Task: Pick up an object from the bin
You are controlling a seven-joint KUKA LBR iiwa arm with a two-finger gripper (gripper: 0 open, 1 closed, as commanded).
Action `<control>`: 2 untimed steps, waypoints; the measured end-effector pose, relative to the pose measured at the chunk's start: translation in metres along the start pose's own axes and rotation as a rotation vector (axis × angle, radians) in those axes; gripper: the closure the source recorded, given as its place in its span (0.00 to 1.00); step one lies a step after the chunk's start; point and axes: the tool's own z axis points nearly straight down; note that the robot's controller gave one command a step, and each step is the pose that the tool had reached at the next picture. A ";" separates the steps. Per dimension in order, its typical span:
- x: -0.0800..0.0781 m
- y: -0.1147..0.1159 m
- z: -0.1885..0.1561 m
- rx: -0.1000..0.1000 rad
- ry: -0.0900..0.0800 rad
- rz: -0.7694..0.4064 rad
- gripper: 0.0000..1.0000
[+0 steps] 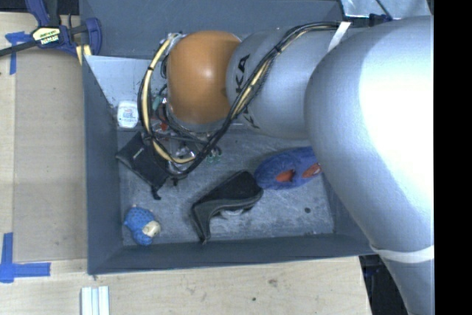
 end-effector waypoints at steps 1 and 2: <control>0.001 -0.005 -0.001 0.003 0.001 0.007 1.00; -0.004 0.004 -0.143 0.004 -0.006 0.000 1.00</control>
Offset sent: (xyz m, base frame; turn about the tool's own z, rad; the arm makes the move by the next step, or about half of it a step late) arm 0.0000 0.0000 0.0000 0.0000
